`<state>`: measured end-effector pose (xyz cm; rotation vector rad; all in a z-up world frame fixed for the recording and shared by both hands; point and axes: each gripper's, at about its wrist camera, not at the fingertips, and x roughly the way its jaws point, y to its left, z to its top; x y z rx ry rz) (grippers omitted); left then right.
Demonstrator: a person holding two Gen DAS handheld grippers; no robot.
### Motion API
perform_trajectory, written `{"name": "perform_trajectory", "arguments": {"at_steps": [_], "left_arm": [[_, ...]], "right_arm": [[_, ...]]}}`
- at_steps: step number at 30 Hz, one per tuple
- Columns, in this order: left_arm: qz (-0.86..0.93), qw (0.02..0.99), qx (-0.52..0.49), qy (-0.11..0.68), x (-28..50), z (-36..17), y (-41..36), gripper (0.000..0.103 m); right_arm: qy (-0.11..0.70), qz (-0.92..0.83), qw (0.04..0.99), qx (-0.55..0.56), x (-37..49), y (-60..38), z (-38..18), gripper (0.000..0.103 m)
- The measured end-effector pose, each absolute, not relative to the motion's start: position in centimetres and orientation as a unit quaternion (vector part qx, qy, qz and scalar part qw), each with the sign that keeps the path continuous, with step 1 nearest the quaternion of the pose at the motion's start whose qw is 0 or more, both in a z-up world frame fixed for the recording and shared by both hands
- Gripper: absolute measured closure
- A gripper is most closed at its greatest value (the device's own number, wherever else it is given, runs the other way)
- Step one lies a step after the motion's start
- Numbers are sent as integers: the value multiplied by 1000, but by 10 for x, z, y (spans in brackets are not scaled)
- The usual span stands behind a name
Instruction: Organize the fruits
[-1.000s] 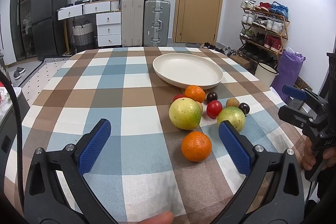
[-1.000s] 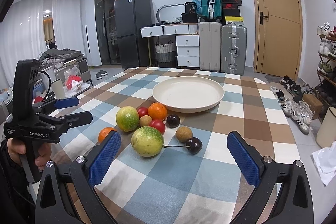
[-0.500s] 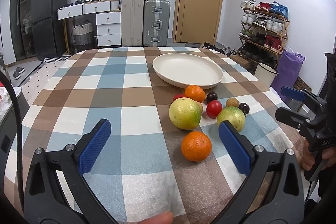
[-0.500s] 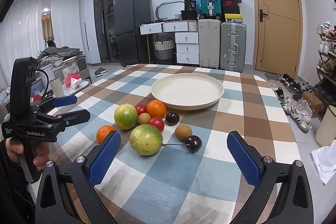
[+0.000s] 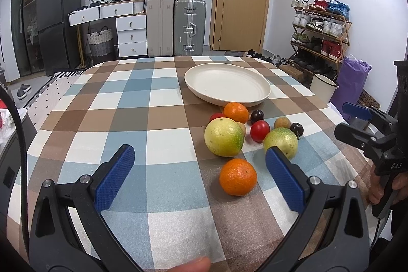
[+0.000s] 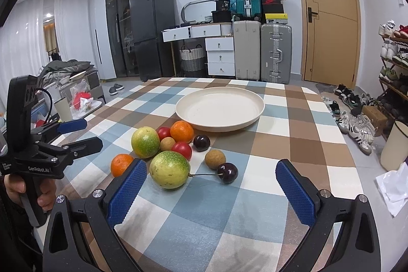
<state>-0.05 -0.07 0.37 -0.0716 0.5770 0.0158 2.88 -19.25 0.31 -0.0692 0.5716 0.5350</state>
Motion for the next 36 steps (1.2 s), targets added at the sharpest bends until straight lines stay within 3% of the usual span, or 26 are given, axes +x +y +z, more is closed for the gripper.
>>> {"name": "perform_trajectory", "arguments": {"at_steps": [24,36], "left_arm": [[6,955,-28,295,6,-5,-6,1],[5,945,-37,325,16,-10,-2,1]], "right_arm": [[293,241,924,-42,34,-189,-1,0],[356,248,899,-64,44,-168,-16,0]]}}
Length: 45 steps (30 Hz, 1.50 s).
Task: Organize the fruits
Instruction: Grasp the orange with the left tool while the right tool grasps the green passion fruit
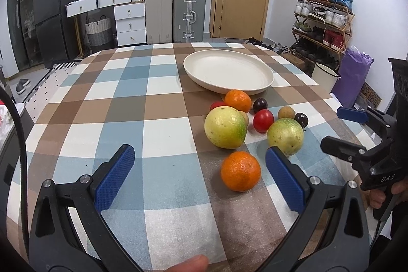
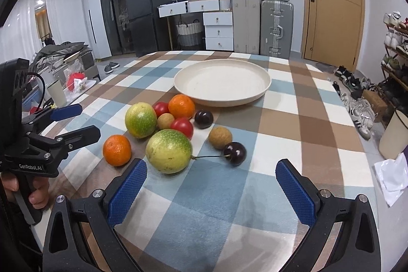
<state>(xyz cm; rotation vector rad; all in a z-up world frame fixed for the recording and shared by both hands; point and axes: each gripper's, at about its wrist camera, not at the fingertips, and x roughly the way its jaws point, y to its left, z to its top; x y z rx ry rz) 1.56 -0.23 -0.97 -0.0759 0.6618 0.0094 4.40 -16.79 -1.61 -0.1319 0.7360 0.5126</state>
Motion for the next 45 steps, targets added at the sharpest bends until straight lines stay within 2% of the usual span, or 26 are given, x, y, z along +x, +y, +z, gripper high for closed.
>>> {"name": "perform_trajectory", "arguments": {"at_steps": [9,13,20,23,26,35,37,39,45], "left_arm": [[-13,935,-32,352,24,-16,-7,1],[-19,932,-28,362,28,-17,-10,10],[-23,926,-27,377,35,-21,-12,14],[-31,922,-33,385,39,-24,-12,15],[-39,917,-33,395,44,-28,-14,16],[-66,907,-35,414,54,-36,-23,43],[-80,905,-43,415,54,-36,-24,57],[-95,902,-56,418,52,-35,-25,66],[-90,902,-61,418,49,-33,-26,66]], "right_arm": [[388,272,877,-76,48,-152,-18,0],[395,280,872,-74,52,-148,-16,0],[396,305,861,-88,55,-133,-12,3],[400,311,858,-88,58,-128,-13,8],[408,317,851,-90,62,-122,-16,20],[422,327,841,-90,72,-114,-24,33],[424,329,839,-92,74,-112,-26,38],[428,333,836,-87,76,-112,-28,40],[430,331,835,-91,79,-111,-31,49]]}}
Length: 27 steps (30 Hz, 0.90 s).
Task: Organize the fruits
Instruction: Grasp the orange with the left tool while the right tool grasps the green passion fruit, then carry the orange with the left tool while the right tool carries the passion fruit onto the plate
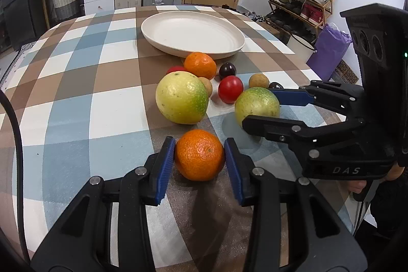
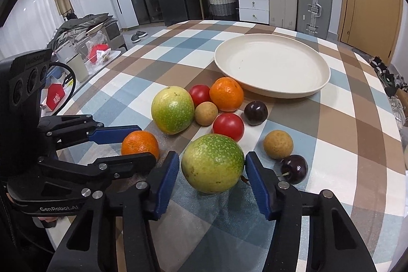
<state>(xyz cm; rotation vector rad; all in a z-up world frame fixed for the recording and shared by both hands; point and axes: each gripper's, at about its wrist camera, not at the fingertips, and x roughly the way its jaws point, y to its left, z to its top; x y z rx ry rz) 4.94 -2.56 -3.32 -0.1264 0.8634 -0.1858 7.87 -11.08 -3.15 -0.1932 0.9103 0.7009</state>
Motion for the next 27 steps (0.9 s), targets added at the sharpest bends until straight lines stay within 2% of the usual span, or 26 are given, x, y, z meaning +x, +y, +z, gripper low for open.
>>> {"name": "perform_trajectory", "arguments": {"at_steps": [15,27], "left_arm": [[-91,911,-74,396,45,-18,-21,67],[-85,927,-74,358,47,11,-19,67]], "right_arm": [[418,330,842,-86,77,-116,-28,52],[379,330,862,-70,73,-128,5,52]]}}
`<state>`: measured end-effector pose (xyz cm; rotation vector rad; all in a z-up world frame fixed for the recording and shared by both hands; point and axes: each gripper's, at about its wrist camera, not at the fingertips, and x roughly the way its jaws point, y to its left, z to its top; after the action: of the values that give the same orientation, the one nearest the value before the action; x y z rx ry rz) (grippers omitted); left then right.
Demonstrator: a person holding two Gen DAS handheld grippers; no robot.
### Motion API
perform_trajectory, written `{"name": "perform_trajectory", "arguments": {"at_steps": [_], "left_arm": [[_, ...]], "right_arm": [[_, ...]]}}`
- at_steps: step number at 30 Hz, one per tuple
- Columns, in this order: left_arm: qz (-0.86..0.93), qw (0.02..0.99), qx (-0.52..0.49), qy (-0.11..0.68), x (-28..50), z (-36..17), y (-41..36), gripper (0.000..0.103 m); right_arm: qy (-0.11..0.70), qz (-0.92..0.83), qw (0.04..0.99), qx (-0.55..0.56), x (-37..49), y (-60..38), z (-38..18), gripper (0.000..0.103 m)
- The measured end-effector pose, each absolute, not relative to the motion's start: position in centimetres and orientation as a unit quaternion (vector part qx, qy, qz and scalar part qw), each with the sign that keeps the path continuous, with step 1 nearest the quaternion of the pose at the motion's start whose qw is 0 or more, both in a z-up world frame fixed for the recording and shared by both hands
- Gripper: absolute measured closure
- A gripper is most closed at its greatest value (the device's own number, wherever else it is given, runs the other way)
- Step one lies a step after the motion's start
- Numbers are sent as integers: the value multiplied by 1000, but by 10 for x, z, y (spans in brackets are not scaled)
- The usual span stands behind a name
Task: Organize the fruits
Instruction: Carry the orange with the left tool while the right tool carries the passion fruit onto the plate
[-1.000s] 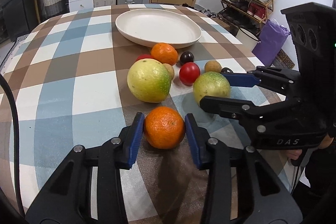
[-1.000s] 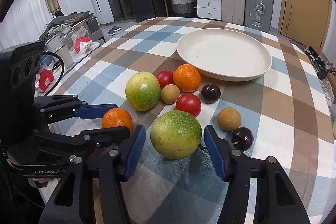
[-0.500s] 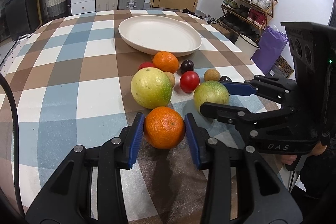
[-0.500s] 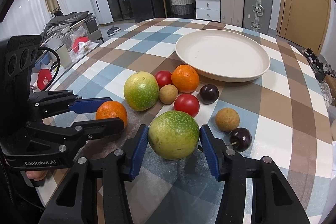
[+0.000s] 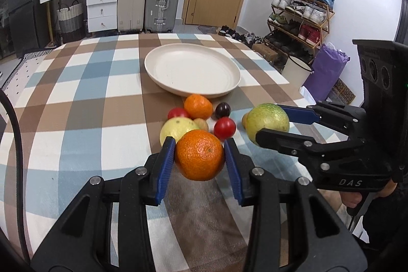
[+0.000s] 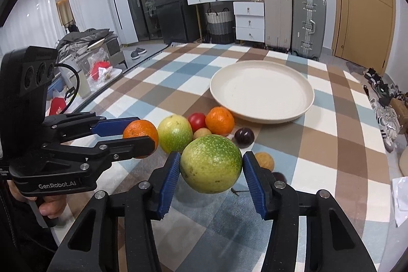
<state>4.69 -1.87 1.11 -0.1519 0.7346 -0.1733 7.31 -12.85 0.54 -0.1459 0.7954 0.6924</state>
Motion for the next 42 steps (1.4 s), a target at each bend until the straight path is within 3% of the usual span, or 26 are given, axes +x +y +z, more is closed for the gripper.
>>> {"name": "perform_trajectory", "arguments": {"at_steps": [23,42], "left_arm": [[-54,950,-60,302,115,47,-13,67],[-43,947,-45,314,188,20,-18,67]], "right_arm": [[328,299,896,-5,128,-155,50,52],[353,277,893,20,182,-155,32,52]]}}
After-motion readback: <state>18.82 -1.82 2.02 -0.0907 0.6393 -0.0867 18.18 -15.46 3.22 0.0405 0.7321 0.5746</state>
